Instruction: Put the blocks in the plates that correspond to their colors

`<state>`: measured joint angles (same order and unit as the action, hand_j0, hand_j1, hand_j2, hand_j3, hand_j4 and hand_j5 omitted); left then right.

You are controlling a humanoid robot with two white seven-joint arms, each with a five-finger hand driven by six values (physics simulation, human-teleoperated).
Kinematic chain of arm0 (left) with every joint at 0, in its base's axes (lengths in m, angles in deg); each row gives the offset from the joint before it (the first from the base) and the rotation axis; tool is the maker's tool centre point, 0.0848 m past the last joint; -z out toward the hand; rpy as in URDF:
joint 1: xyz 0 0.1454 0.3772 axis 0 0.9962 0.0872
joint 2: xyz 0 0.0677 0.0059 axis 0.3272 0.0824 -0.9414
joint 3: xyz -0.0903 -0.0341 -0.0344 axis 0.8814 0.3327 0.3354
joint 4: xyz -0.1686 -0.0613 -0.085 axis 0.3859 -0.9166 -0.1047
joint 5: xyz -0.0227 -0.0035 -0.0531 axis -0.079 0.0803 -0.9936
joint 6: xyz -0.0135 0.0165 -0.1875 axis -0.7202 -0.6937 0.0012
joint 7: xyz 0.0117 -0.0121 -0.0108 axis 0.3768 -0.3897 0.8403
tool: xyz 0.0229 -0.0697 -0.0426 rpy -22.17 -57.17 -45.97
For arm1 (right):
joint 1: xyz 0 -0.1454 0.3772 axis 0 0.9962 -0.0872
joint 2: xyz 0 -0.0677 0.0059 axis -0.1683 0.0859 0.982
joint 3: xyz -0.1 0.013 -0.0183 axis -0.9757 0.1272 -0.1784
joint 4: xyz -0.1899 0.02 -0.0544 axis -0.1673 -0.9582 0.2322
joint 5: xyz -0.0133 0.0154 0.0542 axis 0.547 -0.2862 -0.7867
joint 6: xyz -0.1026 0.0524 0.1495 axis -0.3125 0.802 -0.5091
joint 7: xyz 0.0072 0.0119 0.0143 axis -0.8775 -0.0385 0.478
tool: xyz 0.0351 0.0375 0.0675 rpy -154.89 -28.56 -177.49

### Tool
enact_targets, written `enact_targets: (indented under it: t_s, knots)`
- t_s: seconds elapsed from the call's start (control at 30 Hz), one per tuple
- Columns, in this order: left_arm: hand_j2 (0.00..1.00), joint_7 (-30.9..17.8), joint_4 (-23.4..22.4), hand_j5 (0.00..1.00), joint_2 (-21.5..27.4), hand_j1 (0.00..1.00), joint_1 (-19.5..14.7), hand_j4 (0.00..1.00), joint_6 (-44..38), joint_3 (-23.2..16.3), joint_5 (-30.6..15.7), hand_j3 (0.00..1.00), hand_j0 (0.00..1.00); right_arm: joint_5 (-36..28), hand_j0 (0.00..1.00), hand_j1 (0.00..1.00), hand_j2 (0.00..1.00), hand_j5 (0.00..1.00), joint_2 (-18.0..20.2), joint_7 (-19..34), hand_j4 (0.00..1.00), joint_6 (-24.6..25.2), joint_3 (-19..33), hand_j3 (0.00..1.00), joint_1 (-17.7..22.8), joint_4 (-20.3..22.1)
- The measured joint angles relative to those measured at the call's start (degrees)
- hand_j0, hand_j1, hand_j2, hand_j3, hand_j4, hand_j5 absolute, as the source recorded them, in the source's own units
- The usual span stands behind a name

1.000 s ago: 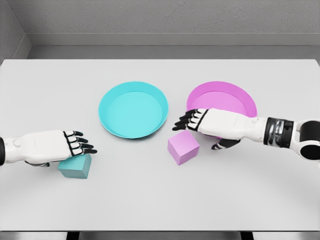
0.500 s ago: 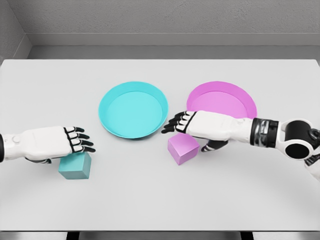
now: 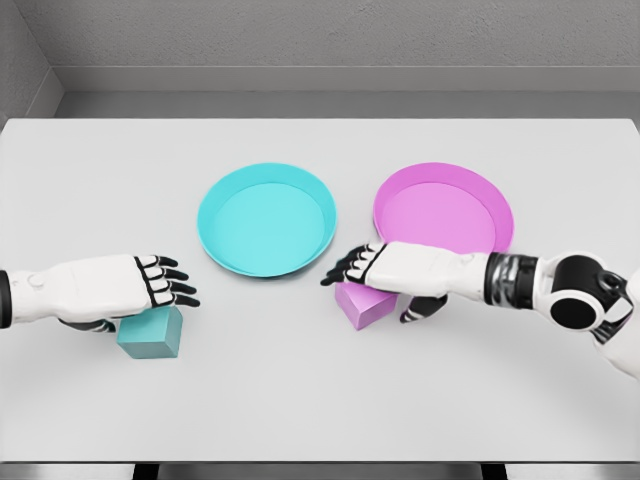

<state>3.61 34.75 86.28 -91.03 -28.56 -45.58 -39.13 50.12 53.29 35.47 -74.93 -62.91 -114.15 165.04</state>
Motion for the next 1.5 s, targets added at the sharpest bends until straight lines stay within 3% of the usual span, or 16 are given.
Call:
enact_targets:
  t_s: [0.1, 0.13, 0.17, 0.23, 0.4, 0.57, 0.77, 1.0, 1.5]
  knots:
    - [0.96, -0.1, 0.0, 0.96, 0.1, 0.96, 0.1, 0.96, 0.0, -0.1, 0.0, 0.96, 0.96, 0.0, 1.0, 1.0, 1.0, 1.0, 0.0, 0.0, 1.0, 0.2, -0.5, 1.0, 0.0, -0.3]
    - [0.96, -0.1, 0.0, 0.96, 0.1, 0.96, 0.1, 0.96, 0.0, -0.1, 0.0, 0.96, 0.96, -0.1, 0.93, 0.93, 0.93, 0.93, 0.0, 0.0, 0.93, 0.2, -0.5, 0.93, 0.0, -0.3]
    - [0.96, -0.1, 0.0, 0.96, 0.1, 0.96, 0.4, 0.96, 0.0, -0.1, -0.1, 0.96, 0.96, -0.1, 0.72, 0.72, 0.72, 0.72, 0.0, 0.0, 0.72, 0.2, -0.6, 0.72, 0.0, -0.4]
    - [0.96, -0.1, 0.0, 0.96, 0.1, 0.96, 0.8, 0.96, 0.0, -0.2, 0.0, 0.96, 0.96, -0.2, 0.56, 0.56, 0.56, 0.56, 0.1, 0.3, 0.56, 0.1, -0.6, 0.56, -0.1, -0.4]
    - [0.96, -0.1, 0.1, 0.96, 0.0, 0.96, 0.9, 0.96, 0.0, -0.2, -0.1, 0.96, 0.96, -0.3, 0.55, 0.55, 0.55, 0.55, 0.1, 0.9, 0.55, 0.1, -0.6, 0.55, -0.1, -0.2]
    - [0.93, -0.1, 0.1, 0.93, 0.0, 0.93, 1.0, 0.93, 0.0, -0.3, -0.1, 0.93, 0.93, -0.4, 0.43, 0.43, 0.43, 0.43, 0.2, 1.5, 0.43, -0.1, -0.5, 0.43, -0.1, 0.0]
    - [0.91, -0.2, 0.1, 0.91, 0.3, 0.91, 1.6, 0.91, 0.0, -0.4, -0.1, 0.91, 0.91, -0.3, 0.38, 0.38, 0.38, 0.38, 0.2, 2.3, 0.38, -0.7, -0.3, 0.38, -0.1, 0.0]
    - [0.71, -0.2, 0.1, 0.71, 0.7, 0.71, 1.5, 0.71, 0.0, -0.4, -0.2, 0.71, 0.71, 0.2, 0.38, 0.38, 0.38, 0.38, 0.1, 3.1, 0.38, -1.5, 0.1, 0.38, -1.8, 0.0]
    - [0.51, 0.7, 0.0, 0.51, 0.4, 0.51, 1.0, 0.51, 0.0, -0.3, -0.1, 0.51, 0.51, 0.2, 0.38, 0.38, 0.38, 0.38, -2.0, 3.4, 0.38, -1.7, 0.8, 0.38, -5.4, 0.0]
